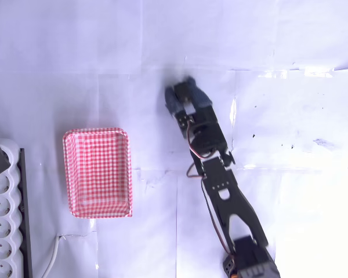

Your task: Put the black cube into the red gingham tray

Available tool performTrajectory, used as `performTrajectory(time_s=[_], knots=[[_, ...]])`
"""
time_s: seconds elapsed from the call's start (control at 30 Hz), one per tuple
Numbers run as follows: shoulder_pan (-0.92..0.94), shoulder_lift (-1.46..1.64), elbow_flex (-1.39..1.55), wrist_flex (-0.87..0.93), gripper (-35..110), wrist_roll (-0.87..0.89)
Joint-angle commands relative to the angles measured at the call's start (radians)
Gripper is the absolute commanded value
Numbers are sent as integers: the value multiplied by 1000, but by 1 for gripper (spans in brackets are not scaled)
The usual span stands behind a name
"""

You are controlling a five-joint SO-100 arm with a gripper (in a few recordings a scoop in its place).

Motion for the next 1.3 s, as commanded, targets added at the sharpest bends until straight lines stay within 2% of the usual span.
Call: performTrajectory(time_s=[0.0, 0.2, 0.33, 0.6, 0.9, 1.27], knots=[[-100, -235, 399, 471, 0, -130], [-262, -296, 664, 772, 0, -242], [-387, -321, 693, 822, 0, -249], [-554, -166, 693, 678, 0, -264], [-614, 14, 692, 531, 2, -250], [-597, 155, 693, 425, 21, -229]])
